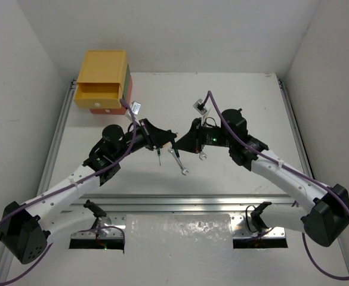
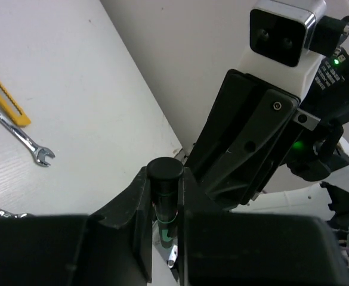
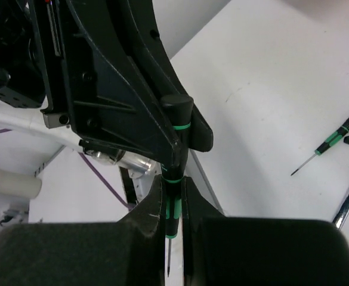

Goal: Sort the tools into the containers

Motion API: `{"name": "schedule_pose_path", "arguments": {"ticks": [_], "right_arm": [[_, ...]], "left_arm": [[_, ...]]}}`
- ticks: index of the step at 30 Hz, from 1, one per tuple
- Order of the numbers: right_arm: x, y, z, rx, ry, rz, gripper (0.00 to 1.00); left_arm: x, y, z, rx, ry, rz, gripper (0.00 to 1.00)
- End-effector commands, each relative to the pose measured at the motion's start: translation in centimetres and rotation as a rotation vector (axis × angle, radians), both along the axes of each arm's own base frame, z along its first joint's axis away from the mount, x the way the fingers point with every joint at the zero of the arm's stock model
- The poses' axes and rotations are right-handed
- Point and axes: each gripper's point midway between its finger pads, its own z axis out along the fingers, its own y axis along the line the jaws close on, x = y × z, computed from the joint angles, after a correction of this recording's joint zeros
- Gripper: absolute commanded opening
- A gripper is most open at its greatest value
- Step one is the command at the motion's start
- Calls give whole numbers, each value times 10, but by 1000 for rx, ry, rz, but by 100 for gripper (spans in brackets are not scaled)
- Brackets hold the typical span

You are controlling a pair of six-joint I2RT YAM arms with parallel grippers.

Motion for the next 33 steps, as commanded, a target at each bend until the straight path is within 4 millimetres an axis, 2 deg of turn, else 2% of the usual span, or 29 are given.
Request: {"name": "schedule_pose_path", "arguments": {"ticks": [1, 2, 3, 4, 5, 6, 7, 8, 9, 10, 11, 12, 13, 14, 15, 16, 17, 18, 19, 20, 22, 25, 31, 32, 33], "right_arm": [[-1, 3, 27, 64, -65, 19, 0], [-1, 3, 28, 65, -66, 22, 8], [-2, 3, 28, 63, -63, 22, 31], [-2, 0, 25, 48, -47, 4, 68], [2, -4, 20, 24, -38, -40, 97], [17, -13, 14, -13, -37, -141, 99], [19, -23, 7, -57, -8, -190, 99], [32, -36, 0, -95, 6, -281, 99], [32, -46, -11, -142, 44, -324, 99], [34, -52, -14, -164, 50, -354, 99], [35, -58, -13, -171, 42, -377, 99], [35, -62, -14, -183, 39, -388, 99], [32, -65, -17, -202, 38, -388, 99], [30, -68, -15, -201, 29, -392, 99], [29, -70, -17, -212, 32, -398, 99], [28, -72, -17, -216, 23, -401, 99], [26, -74, -20, -222, 25, -402, 99], [24, -75, -19, -220, 18, -398, 99], [21, -76, -22, -227, 23, -392, 99], [21, -78, -23, -228, 22, -396, 99], [19, -79, -27, -228, 21, -394, 99], [19, -79, -32, -232, 31, -391, 99], [21, -73, -45, -255, 61, -362, 99], [22, -72, -48, -264, 67, -361, 99], [23, -73, -51, -278, 75, -361, 99]], "left_arm": [[4, -5, 27, -49, -69, 6, 0], [9, -4, 21, -24, -53, 26, 0], [15, -2, 19, -12, -36, 51, 0], [22, 2, 32, 6, -60, 91, 0], [42, 17, 35, 35, -55, 214, 0], [58, 38, 22, 111, -2, 309, 0], [72, 55, 44, 106, -17, 385, 0], [98, 98, 30, 165, 57, 526, 0], [111, 122, 32, 166, 89, 597, 0], [123, 145, 55, 146, 74, 656, 0], [142, 186, 47, 165, 127, 764, 0], [151, 208, 50, 159, 144, 826, 0], [159, 227, 66, 139, 133, 882, 0], [172, 266, 59, 136, 170, 980, 0], [176, 280, 59, 116, 199, 1021, 0], [182, 297, 68, 98, 193, 1074, 0], [192, 326, 58, 97, 230, 1147, 1], [197, 337, 55, 74, 256, 1167, 3], [204, 347, 63, 55, 245, 1176, 3], [216, 360, 51, 48, 279, 1178, 3], [233, 369, 51, 34, 288, 1170, 4], [247, 372, 53, 23, 295, 1156, 4], [268, 371, 34, 13, 324, 1108, 26], [267, 369, 34, 13, 322, 1101, 35], [266, 368, 28, 12, 331, 1094, 40]]}}
